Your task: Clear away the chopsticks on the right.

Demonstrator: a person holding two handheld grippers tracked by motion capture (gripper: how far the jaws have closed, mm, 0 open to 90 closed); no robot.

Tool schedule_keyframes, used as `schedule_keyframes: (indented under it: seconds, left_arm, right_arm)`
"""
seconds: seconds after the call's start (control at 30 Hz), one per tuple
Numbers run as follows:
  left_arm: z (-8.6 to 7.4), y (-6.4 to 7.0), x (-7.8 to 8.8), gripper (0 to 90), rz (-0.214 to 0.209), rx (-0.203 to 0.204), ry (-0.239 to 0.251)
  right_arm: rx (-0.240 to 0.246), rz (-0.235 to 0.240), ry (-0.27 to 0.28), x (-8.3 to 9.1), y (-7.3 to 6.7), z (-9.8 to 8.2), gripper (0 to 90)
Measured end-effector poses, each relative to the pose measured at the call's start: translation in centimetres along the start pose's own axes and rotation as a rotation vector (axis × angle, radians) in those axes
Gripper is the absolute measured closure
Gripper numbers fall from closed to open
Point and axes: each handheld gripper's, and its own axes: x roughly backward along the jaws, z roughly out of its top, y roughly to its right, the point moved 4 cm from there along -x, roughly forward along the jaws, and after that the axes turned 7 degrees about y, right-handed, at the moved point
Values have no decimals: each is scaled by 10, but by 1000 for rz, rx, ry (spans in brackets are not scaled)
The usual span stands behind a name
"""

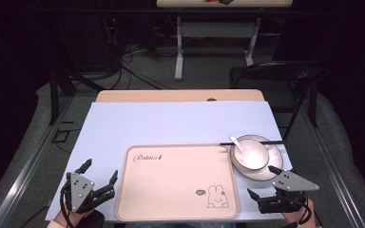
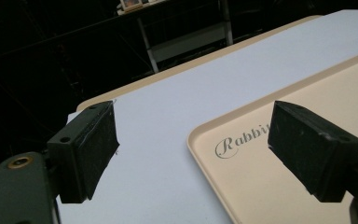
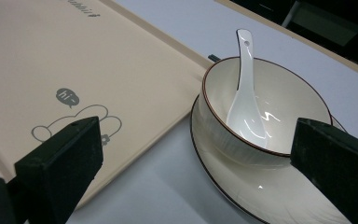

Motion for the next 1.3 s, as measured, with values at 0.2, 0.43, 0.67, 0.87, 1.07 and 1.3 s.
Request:
schedule_keyframes:
  seconds: [0.2,0.43,0.67,0.87,1.07,1.3]
  left_arm:
    - [0,1,-1,155,-2,-1,-2]
    - [0,1,-1,155,-3,-6,-15]
    - [0,0,-1,155,-3,-7,-15]
    - [0,1,-1,155,1,-8,-16]
    - [0,1,-1,155,1,-8,-17]
    - [0,1,-1,155,1,-8,-16]
  right_arm:
    - [20,-11,-6,1,0,0,3]
    - [60,52,-2,-1,-1,5,0]
    - [74,108,-54,-3,3,9,0]
    - [146,142,-134,-4,9,15,0]
    - [167,144,-178,-4,32,24,0]
    - [177,154,-218,-7,65,40,0]
